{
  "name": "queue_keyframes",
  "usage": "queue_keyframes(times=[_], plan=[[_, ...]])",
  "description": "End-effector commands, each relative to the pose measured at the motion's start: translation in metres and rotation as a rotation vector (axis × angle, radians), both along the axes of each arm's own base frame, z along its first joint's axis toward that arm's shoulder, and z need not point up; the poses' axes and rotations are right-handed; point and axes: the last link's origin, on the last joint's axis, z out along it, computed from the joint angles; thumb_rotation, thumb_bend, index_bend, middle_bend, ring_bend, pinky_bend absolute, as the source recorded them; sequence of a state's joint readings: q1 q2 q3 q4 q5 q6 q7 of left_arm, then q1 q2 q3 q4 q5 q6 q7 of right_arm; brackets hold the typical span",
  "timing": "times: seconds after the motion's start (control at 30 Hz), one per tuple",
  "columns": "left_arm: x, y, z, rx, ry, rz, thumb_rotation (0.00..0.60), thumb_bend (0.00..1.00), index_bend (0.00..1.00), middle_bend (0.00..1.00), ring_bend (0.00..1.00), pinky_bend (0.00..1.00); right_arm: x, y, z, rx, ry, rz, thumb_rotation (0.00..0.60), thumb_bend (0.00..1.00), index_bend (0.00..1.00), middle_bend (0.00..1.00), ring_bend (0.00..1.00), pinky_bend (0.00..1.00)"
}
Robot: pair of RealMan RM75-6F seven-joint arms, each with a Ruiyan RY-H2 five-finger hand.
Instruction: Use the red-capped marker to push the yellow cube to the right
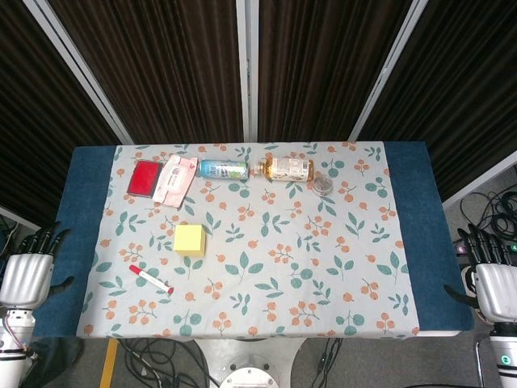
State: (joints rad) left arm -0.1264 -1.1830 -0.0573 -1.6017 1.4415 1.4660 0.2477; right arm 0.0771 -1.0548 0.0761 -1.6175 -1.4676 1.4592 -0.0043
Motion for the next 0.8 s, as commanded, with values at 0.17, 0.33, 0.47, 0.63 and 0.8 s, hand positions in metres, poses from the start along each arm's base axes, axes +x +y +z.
queue_keyframes(times=[0.17, 0.33, 0.47, 0.63, 0.8], plan=[[-0.004, -0.003, -0.005, -0.004, -0.005, 0.013, 0.600, 0.15, 0.22, 0.20, 0.15, 0.22, 0.002, 0.000, 0.003, 0.005, -0.008, -0.002, 0.600, 0.00, 0.00, 0.00, 0.00, 0.00], [-0.004, -0.005, -0.006, -0.008, -0.010, 0.014, 0.600, 0.15, 0.22, 0.20, 0.15, 0.22, 0.002, 0.000, 0.003, 0.008, -0.008, -0.002, 0.600, 0.00, 0.00, 0.00, 0.00, 0.00], [-0.003, -0.001, -0.008, -0.023, -0.022, 0.002, 0.600, 0.15, 0.22, 0.21, 0.15, 0.22, 0.001, 0.000, 0.003, 0.001, -0.010, -0.002, 0.600, 0.00, 0.00, 0.00, 0.00, 0.00], [-0.001, 0.012, -0.019, -0.072, -0.038, -0.038, 0.600, 0.17, 0.30, 0.28, 0.17, 0.22, 0.000, 0.000, 0.005, -0.007, -0.007, -0.003, 0.600, 0.00, 0.00, 0.00, 0.00, 0.00], [0.006, 0.027, -0.037, -0.177, -0.035, -0.120, 0.600, 0.20, 0.36, 0.34, 0.21, 0.24, 0.000, 0.000, 0.007, -0.016, 0.000, -0.005, 0.600, 0.00, 0.00, 0.00, 0.00, 0.00]])
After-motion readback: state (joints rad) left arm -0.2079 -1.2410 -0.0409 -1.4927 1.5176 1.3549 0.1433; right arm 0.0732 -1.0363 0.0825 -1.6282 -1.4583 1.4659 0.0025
